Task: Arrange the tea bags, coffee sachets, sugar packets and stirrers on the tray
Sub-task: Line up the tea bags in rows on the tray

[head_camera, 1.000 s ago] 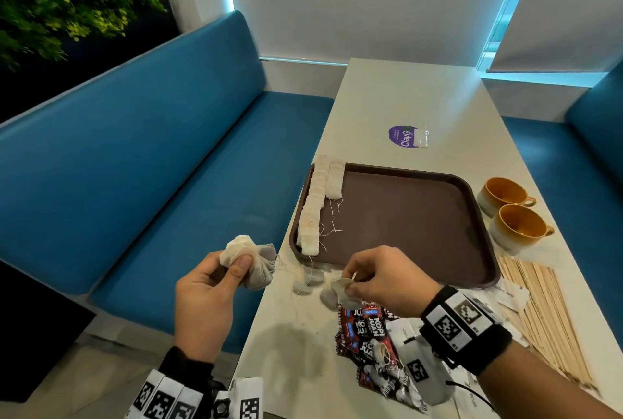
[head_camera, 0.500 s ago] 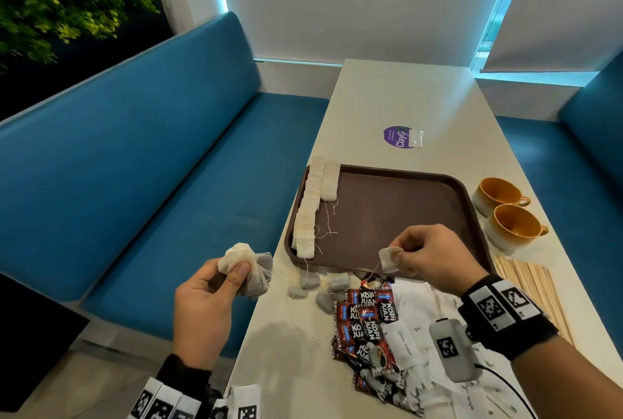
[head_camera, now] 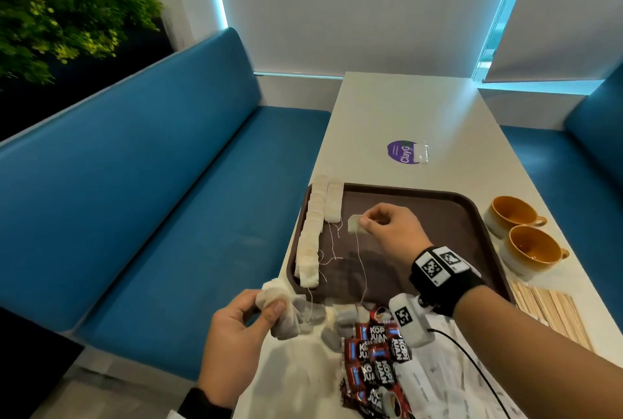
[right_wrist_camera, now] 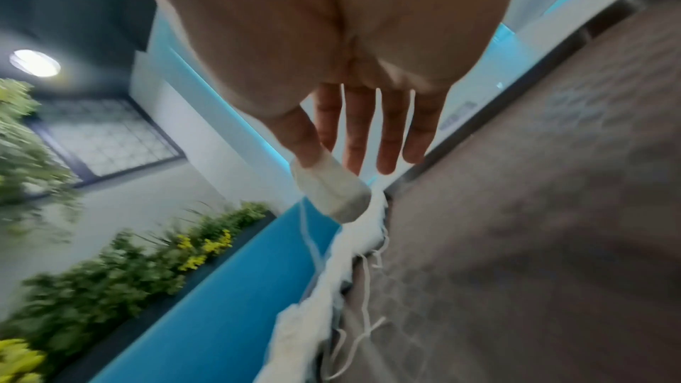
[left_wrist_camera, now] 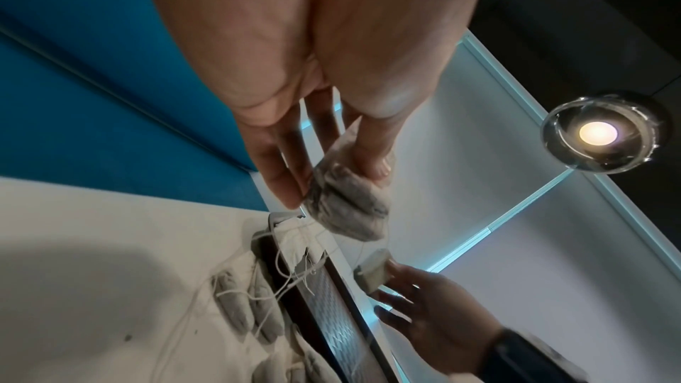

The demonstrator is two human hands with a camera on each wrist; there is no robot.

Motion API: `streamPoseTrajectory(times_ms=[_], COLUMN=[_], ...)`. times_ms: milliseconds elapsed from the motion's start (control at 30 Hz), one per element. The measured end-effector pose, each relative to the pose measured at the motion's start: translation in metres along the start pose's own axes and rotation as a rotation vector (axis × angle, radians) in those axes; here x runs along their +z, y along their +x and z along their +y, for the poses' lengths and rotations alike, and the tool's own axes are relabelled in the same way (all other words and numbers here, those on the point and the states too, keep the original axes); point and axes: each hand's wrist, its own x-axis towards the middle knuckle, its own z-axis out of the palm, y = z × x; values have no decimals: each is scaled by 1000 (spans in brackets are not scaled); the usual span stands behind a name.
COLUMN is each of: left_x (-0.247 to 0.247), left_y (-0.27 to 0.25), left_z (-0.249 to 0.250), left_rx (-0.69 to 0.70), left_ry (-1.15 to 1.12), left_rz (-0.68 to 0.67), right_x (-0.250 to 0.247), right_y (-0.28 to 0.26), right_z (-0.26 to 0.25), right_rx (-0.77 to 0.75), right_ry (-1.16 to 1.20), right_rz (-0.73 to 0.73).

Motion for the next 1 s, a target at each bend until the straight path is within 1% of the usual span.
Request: streamPoseTrajectory(times_ms=[67, 133, 233, 300, 367, 433, 500, 633, 733, 1000], left_x=[3, 7, 10, 11, 12, 12, 10, 6, 6, 6], left_y=[4, 8, 13, 15, 18, 20, 21, 22, 22, 21], left_z=[-1, -2, -5, -7, -8, -10, -11, -18, -22, -19], left_rx=[-2, -6, -23, -33, -51, -57, -50, -37, -45, -67], left_ry=[21, 50, 65, 63, 68, 76, 87, 124, 136, 129], left_rz=[-13, -29, -53, -62, -70, -71, -73, -53, -72, -58], right_x=[10, 18, 31, 40, 49, 55, 59, 63, 64, 65], right_y=[22, 40, 58, 66, 76, 87, 96, 105, 109, 111], right_z=[3, 2, -1, -2, 2, 11, 16, 13, 13, 18], right_rx=[28, 70, 169, 228, 264, 270, 277, 259, 261, 324], right_ry=[-10, 15, 142, 165, 131, 54, 30, 44, 29, 120], right_rz=[-36, -148, -356, -427, -400, -323, -267, -253, -237, -168])
